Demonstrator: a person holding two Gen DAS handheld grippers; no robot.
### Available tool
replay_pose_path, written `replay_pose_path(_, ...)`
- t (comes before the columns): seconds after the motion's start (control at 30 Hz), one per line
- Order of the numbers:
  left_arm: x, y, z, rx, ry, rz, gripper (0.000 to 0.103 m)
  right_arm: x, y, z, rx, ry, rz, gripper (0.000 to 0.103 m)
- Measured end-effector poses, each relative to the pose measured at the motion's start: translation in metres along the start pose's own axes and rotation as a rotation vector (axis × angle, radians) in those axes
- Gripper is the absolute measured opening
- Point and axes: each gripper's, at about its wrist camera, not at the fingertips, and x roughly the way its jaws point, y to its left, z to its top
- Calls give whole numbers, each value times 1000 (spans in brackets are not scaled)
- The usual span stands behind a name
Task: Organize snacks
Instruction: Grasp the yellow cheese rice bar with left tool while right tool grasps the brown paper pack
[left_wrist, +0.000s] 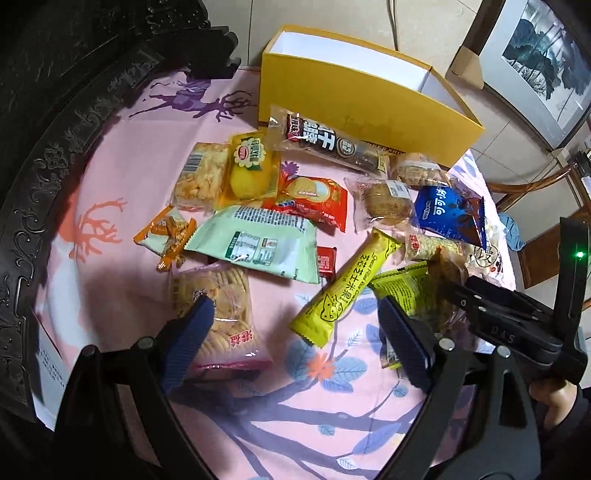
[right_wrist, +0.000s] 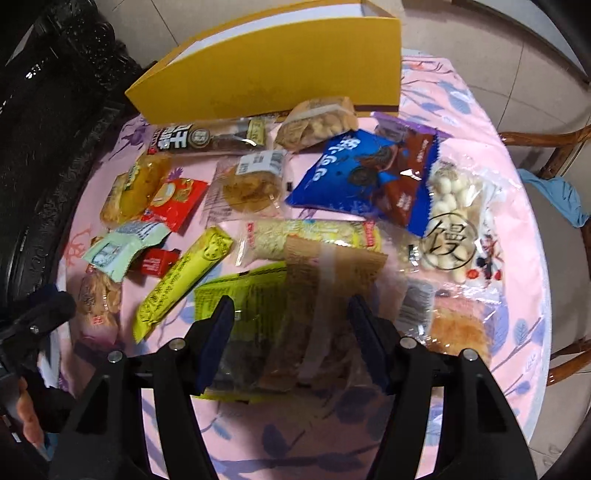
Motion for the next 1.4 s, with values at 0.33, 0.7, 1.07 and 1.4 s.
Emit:
replay_pose_path(0.33, 5, 1, -2, -12, 24, 10, 92, 18, -23, -10, 118, 73, -9, 64)
replay_pose_path(0.7, 5, -6, 2, 25, 32, -37, 92, 9, -18, -16, 100, 22, -61, 33)
replay_pose_path(1.07, 73, -41, -10, 206, 141, -52, 91, -17, -25, -24, 133, 27, -32, 33)
replay_pose_path(1.4, 99, -46, -2, 278, 108, -49, 59, -14, -8, -19, 118, 43, -10, 33)
